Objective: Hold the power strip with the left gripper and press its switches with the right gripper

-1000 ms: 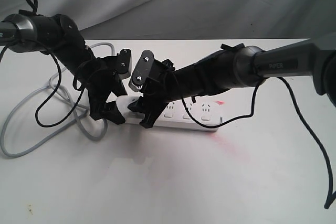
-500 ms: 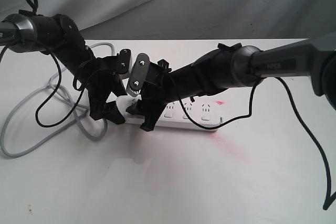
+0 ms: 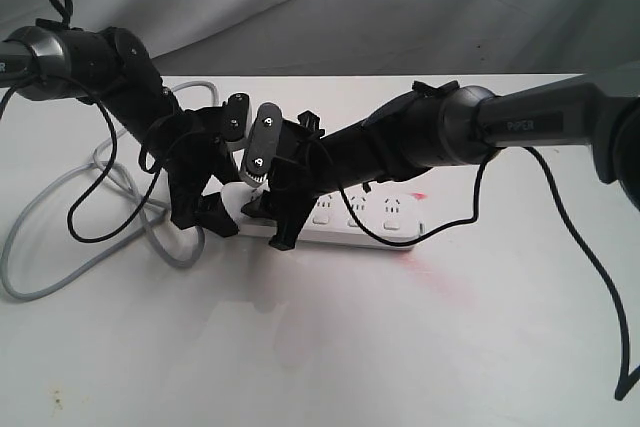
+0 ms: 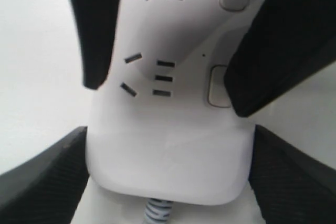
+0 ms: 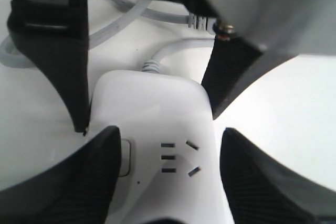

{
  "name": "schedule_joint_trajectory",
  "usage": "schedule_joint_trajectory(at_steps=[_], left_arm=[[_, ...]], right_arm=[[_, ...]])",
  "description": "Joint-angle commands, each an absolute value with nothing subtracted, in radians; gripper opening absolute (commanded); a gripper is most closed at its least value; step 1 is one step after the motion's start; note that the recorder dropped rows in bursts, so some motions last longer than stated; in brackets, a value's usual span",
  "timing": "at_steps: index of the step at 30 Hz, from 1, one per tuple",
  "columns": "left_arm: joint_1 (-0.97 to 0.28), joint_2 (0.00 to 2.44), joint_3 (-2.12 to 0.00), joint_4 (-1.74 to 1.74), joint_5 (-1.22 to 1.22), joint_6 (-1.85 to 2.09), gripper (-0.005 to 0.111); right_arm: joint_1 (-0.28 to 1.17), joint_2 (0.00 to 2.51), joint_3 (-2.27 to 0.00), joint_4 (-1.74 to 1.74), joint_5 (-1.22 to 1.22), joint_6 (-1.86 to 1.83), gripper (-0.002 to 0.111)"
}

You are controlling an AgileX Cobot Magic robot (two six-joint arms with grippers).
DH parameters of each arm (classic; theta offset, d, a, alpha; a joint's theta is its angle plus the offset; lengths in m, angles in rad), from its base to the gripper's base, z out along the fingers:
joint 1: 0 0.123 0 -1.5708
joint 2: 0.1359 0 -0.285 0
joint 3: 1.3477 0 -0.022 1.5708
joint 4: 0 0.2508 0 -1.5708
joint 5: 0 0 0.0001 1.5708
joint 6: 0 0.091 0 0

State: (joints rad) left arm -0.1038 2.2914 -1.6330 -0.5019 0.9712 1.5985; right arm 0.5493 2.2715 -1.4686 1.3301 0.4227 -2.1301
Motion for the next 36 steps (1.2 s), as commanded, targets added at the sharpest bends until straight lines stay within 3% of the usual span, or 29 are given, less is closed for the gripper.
schedule_joint_trajectory(at_steps=[1,23,36], left_arm=[[-0.104,2.293,-1.632,-0.477,0.942,1.599,0.069],[-0.104,2.293,-1.632,-0.477,0.942,1.599,0.069],[-0.104,2.293,-1.632,-0.477,0.942,1.601,0.069]], right_arm=[[0.552,2.315,-1.456,1.274,0.377,-2.143,0.053],[0.499,2.130,-1.357,1.290,0.413,-2.138,0.053],[0.501,2.170,-1.356,1.273,0.407,-2.143,0.053]])
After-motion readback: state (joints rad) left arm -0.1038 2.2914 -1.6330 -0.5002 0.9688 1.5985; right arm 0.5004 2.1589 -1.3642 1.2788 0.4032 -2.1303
